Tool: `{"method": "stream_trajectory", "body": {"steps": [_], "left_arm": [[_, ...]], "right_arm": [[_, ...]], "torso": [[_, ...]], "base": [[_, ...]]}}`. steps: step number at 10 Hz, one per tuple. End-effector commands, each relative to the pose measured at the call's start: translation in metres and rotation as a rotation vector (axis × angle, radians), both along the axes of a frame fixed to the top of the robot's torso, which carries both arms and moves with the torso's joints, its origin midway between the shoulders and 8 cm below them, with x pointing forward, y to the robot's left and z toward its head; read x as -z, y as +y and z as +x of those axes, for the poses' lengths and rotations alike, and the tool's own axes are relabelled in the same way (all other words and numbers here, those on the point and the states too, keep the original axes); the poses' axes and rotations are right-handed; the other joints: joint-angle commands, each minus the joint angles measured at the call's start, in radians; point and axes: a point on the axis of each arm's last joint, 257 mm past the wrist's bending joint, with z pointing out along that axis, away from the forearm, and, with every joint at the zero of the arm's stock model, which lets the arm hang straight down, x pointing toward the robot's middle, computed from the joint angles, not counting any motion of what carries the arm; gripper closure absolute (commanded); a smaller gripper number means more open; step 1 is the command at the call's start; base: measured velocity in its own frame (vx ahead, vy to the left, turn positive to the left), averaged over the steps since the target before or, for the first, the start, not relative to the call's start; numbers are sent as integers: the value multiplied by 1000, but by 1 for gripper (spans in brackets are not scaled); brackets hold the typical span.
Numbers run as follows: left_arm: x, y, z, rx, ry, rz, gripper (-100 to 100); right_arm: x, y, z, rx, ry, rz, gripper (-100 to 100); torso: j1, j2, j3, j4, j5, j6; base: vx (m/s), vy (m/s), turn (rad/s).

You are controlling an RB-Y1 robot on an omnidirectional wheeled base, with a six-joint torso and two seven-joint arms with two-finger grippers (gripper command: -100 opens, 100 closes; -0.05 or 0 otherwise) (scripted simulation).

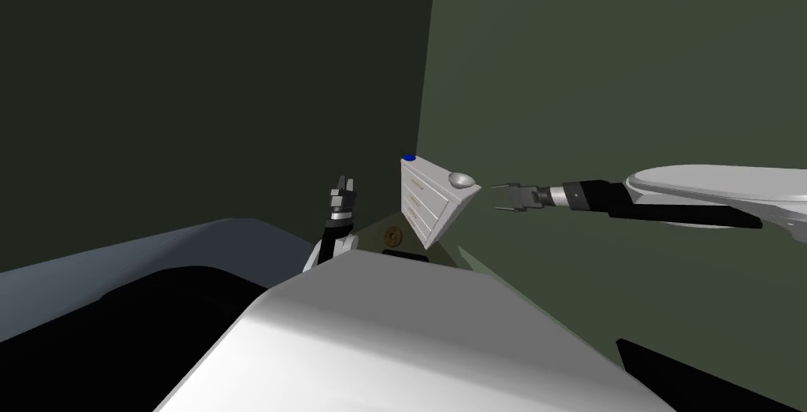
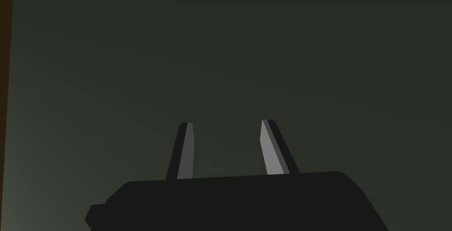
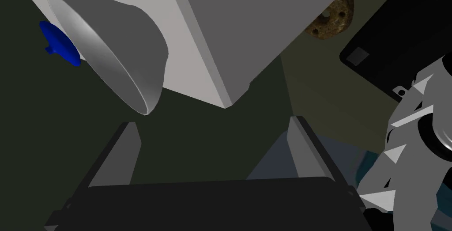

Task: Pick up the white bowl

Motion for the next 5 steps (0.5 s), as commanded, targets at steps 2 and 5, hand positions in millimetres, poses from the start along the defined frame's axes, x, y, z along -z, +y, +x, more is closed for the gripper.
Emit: {"method": "stream_trajectory", "body": {"steps": [2,5], "left_arm": [[0,0,0,0,0,0,0],[0,0,0,0,0,0,0]], "right_arm": [[-13,-50,-20,53,18,-88,-100],[-16,-93,-52,106,71,-146,-100]], "torso": [[0,-1,-1,0,0,0],[3,-6,-4,-2,1,0]], "base": [[134,154,163],[189,163,139]]}}
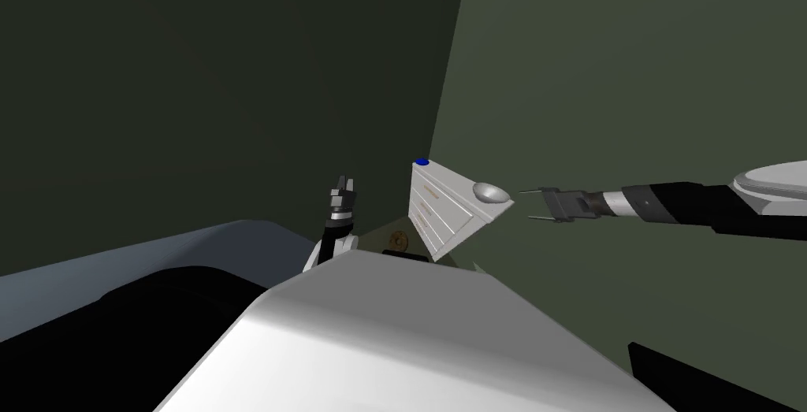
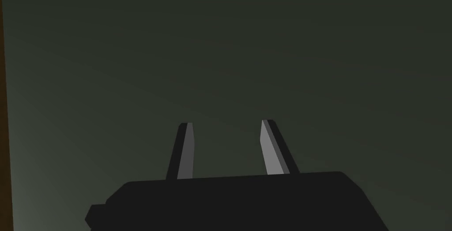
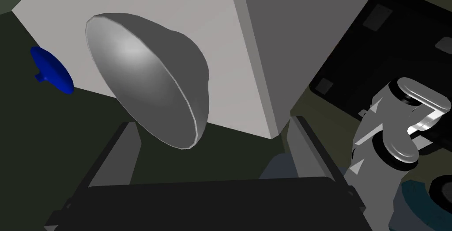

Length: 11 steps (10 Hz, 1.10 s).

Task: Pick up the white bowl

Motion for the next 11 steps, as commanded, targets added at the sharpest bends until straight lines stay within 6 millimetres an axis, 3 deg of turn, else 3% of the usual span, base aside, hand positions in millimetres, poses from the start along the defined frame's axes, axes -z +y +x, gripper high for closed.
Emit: {"method": "stream_trajectory", "body": {"steps": [1,4,5,6,7,10,11], "left_arm": [[0,0,0,0,0,0,0],[0,0,0,0,0,0,0],[0,0,0,0,0,0,0],[0,0,0,0,0,0,0],[0,0,0,0,0,0,0],[0,0,0,0,0,0,0],[0,0,0,0,0,0,0]], "right_arm": [[2,-16,-20,24,38,-18,-100],[20,-30,-47,45,117,-26,-100],[14,-28,-41,43,98,-26,-100],[15,-29,-42,42,103,-25,0],[24,-28,-35,40,103,-24,-100],[33,-28,-29,38,105,-23,-100],[34,-28,-29,38,104,-23,100]], "torso": [[0,0,0,0,0,0],[-3,5,3,1,-1,0],[-5,6,4,2,-1,1],[-8,10,6,2,-2,1],[-9,12,7,3,-2,1],[-10,13,8,3,-3,1],[-10,13,8,3,-2,1]], "base": [[164,155,95],[104,102,81],[27,26,4],[2,6,1],[0,9,-12],[1,15,-9],[0,0,0]]}}
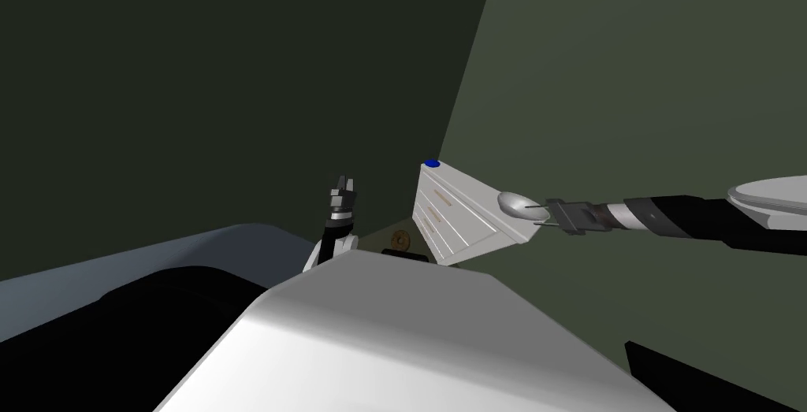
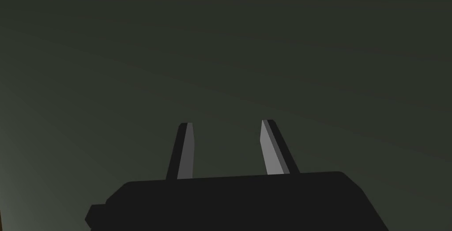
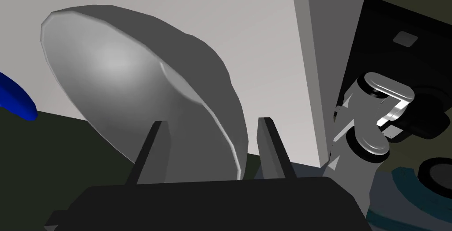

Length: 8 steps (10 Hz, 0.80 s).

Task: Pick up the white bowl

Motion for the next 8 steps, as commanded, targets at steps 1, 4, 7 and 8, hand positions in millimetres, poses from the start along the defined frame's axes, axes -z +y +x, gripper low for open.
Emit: {"method": "stream_trajectory", "body": {"steps": [1,4,7,8], "left_arm": [[0,0,0,0,0,0,0],[0,0,0,0,0,0,0],[0,0,0,0,0,0,0],[0,0,0,0,0,0,0]], "right_arm": [[0,0,0,0,0,0,100],[0,0,0,-1,0,-1,100],[-14,-1,-10,3,-1,-1,100],[-18,-1,-13,4,-2,-2,100]], "torso": [[0,0,0,0,0,0],[-1,0,0,0,-1,0],[-1,1,1,1,0,1],[-1,1,1,1,0,1]], "base": [[-3,0,-11],[0,0,5],[2,-10,10],[0,-17,7]]}}
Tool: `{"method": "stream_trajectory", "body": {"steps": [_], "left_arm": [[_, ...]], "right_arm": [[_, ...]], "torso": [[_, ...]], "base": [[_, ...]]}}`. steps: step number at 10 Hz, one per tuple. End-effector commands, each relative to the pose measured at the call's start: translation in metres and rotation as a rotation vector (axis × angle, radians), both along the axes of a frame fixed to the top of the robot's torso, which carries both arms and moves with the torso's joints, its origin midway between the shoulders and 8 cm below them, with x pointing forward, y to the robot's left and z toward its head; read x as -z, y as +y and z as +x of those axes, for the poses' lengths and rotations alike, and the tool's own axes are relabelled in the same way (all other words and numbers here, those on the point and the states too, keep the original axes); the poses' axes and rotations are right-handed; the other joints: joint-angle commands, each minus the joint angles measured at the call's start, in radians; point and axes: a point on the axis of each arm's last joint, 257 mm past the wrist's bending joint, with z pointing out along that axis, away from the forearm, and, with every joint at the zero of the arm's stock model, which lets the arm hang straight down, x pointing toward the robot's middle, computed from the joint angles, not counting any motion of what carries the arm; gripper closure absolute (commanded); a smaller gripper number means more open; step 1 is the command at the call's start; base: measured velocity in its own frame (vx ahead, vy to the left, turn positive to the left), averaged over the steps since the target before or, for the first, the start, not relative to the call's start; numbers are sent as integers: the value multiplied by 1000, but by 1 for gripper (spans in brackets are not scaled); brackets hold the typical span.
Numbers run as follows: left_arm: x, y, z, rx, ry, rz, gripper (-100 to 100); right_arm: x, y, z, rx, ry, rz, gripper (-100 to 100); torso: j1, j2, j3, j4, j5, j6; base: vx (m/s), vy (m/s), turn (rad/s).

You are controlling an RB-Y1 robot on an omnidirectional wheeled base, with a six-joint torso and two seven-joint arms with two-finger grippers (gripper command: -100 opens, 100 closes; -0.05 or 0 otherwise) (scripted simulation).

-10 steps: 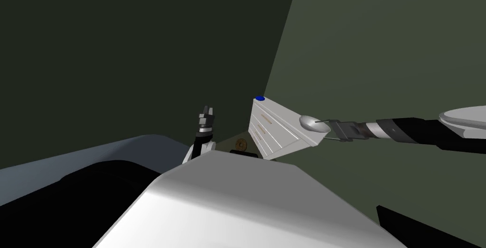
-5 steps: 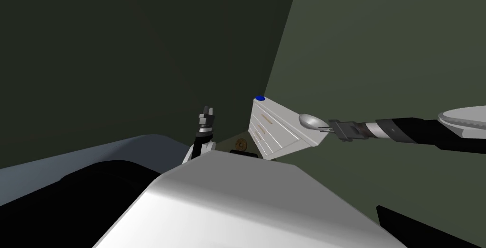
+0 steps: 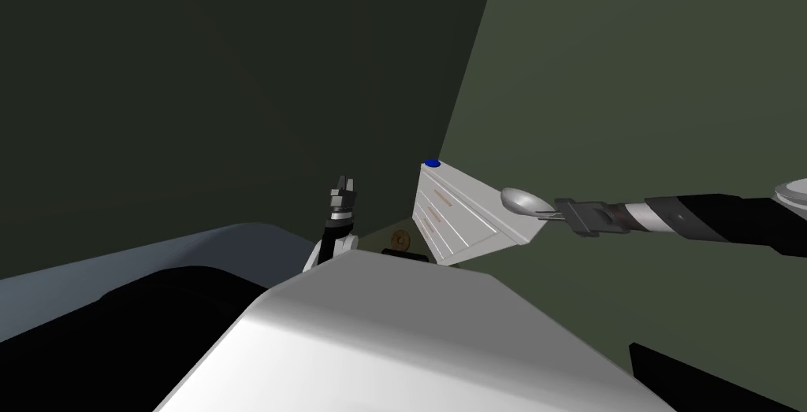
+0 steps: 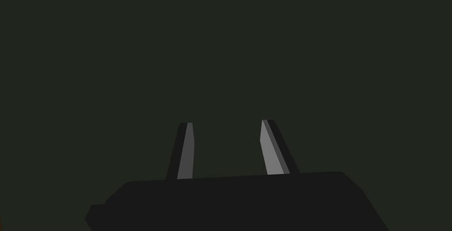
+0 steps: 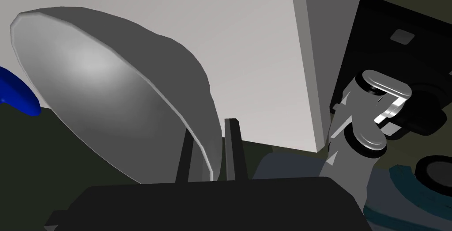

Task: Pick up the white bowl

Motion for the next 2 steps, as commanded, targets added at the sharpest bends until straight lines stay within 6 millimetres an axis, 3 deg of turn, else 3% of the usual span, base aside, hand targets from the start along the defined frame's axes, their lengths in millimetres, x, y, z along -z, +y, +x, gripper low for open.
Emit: {"method": "stream_trajectory", "body": {"steps": [1,2], "left_arm": [[0,0,0,0,0,0,0],[0,0,0,0,0,0,0]], "right_arm": [[0,0,0,0,0,0,100],[-1,0,-1,0,0,0,0]], "torso": [[0,0,0,0,0,0],[0,0,0,0,0,0]], "base": [[0,-7,-4],[0,0,0]]}}
